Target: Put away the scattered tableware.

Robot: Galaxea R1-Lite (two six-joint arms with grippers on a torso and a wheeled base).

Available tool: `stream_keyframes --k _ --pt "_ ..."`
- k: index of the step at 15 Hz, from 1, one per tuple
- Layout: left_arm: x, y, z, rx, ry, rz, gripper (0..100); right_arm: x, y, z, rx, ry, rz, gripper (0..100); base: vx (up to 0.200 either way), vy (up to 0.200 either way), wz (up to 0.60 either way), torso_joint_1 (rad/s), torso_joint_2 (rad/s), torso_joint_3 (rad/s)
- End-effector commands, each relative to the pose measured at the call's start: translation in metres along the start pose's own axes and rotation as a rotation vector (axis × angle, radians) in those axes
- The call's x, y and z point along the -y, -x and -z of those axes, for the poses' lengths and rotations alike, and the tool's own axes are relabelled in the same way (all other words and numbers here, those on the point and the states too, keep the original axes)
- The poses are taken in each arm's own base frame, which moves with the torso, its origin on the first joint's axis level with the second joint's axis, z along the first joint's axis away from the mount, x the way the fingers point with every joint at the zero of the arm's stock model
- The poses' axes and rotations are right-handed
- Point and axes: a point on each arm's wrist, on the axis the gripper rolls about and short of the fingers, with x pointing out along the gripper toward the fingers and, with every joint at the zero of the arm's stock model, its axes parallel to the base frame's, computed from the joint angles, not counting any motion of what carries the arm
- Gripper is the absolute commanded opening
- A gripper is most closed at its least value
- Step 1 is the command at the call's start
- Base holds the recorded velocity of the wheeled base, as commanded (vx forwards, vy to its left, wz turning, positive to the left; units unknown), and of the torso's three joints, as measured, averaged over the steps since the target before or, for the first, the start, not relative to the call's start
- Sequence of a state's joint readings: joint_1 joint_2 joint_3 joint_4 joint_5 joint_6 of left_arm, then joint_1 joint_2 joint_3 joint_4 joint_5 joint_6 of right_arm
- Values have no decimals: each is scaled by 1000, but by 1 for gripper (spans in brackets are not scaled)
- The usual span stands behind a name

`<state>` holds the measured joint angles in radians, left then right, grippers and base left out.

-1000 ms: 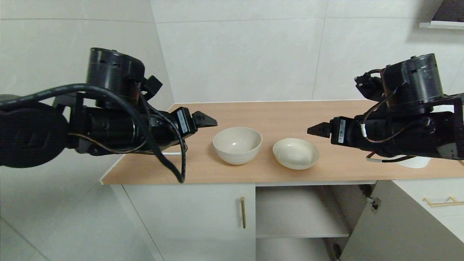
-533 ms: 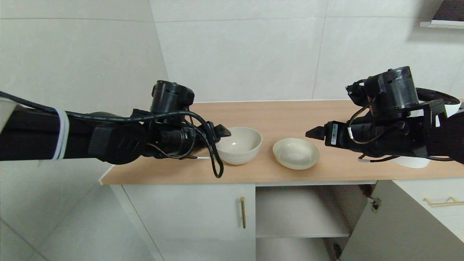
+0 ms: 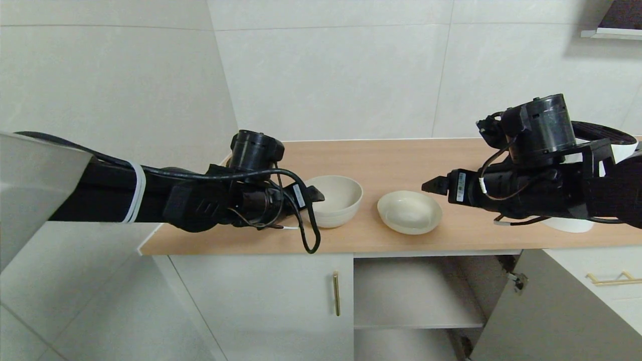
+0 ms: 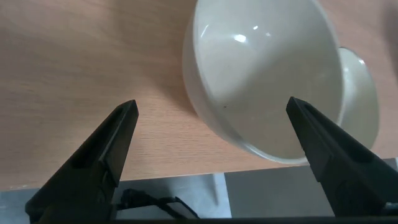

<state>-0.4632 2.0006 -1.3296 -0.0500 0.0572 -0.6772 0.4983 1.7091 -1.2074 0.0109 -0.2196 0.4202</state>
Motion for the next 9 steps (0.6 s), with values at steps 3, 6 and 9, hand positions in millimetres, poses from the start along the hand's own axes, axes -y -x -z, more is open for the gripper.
stream_keyframes --k 3,6,9 --pt "0 -5 0 -3 1 -2 0 0 0 0 0 0 0 100 0 0 0 0 0 0" --pt "1 -3 0 -1 1 1 0 0 0 0 1 1 -2 100 0 0 0 0 0 0" --pt "2 -1 -2 5 1 5 0 0 -1 0 -2 3 -1 100 0 0 0 0 0 0"
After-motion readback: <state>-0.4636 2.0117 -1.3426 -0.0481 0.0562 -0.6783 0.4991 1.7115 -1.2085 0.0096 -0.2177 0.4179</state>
